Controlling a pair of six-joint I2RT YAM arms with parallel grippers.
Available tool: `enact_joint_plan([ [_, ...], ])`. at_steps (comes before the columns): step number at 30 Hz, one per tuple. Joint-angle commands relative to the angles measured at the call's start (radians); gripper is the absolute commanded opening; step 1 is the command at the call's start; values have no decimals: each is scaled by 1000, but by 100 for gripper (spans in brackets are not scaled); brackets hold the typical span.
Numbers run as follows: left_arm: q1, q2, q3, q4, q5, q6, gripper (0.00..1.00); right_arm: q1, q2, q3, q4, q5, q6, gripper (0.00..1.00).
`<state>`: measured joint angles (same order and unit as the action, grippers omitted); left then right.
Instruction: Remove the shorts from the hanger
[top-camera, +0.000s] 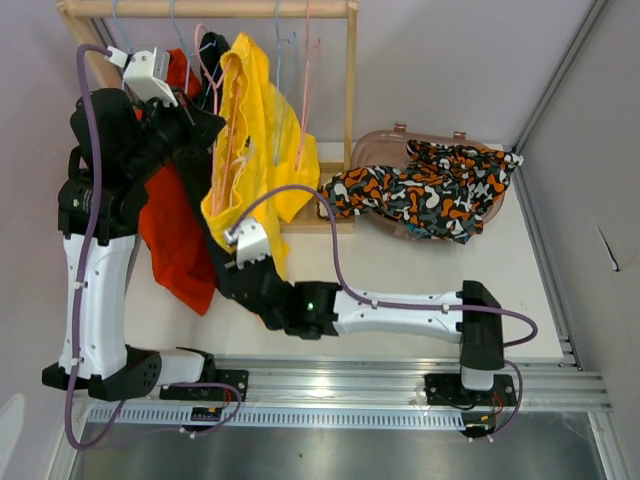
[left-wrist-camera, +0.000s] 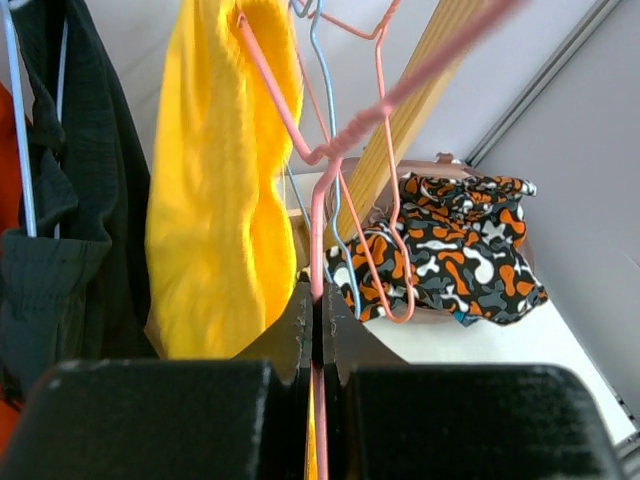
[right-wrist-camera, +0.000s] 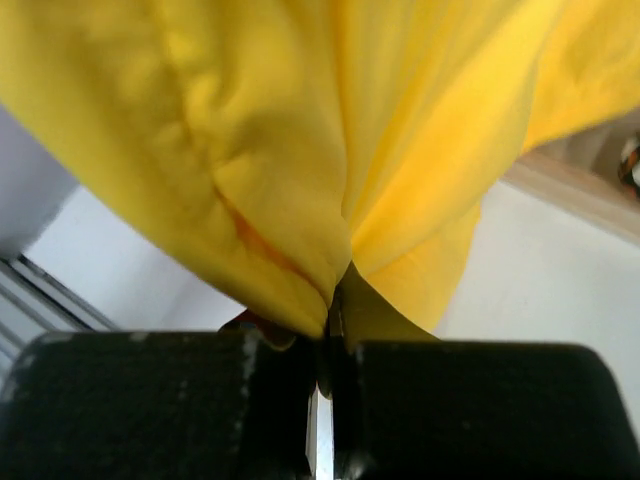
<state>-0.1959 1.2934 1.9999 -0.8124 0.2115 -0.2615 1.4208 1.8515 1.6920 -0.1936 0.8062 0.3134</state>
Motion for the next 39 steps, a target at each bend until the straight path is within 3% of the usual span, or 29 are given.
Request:
enact_joint_plan([
  [1, 4, 23, 152, 110, -23, 13, 0, 142, -98, -168, -56, 135, 154, 0],
  [3, 4, 40, 216, 90, -29, 18, 0, 197, -139, -296, -140, 204, 251, 0],
  [4, 4, 50, 227, 88, -27, 19, 0, 219, -152, -328, -183, 229, 392, 0],
  [8, 4, 58, 254, 79, -37, 18, 0, 285, -193, -460, -323, 235, 661, 0],
  [10, 4, 46, 216, 79, -8, -7, 0, 283, -207, -474, -352, 251, 688, 0],
  [13, 4, -22, 133, 82, 57, -65, 0, 239, -224, -425, -325, 307, 578, 0],
  [15, 3, -106, 41, 81, 113, -117, 0, 152, -241, -399, -229, 307, 404, 0],
  [17, -7, -164, -79, 53, 187, -172, 0, 75, -279, -374, -123, 262, 258, 0],
  [18, -42, -239, -151, 61, 172, -182, 0, -4, -293, -356, -21, 190, 130, 0],
  [20, -85, -316, -296, 68, 147, -183, 0, -81, -314, -319, 70, 87, 32, 0],
  [24, -126, -434, -432, 49, 108, -147, 0, -238, -284, -146, 5, -11, -72, 0],
  [27, -158, -468, -423, 6, -6, -91, 0, -240, -319, -110, -61, -32, -83, 0],
  [30, -162, -436, -354, -48, -148, -42, 0, -174, -443, -245, -18, 39, -82, 0],
  [34, -162, -343, -225, -60, -189, 11, 0, -195, -579, -308, -58, 157, -66, 0],
  [38, -162, -264, -216, -21, -163, 22, 0, -414, -681, -289, -55, 67, -169, 0],
  [39, -162, -258, -223, -8, -147, 18, 0, -553, -692, -257, -50, 20, -180, 0],
])
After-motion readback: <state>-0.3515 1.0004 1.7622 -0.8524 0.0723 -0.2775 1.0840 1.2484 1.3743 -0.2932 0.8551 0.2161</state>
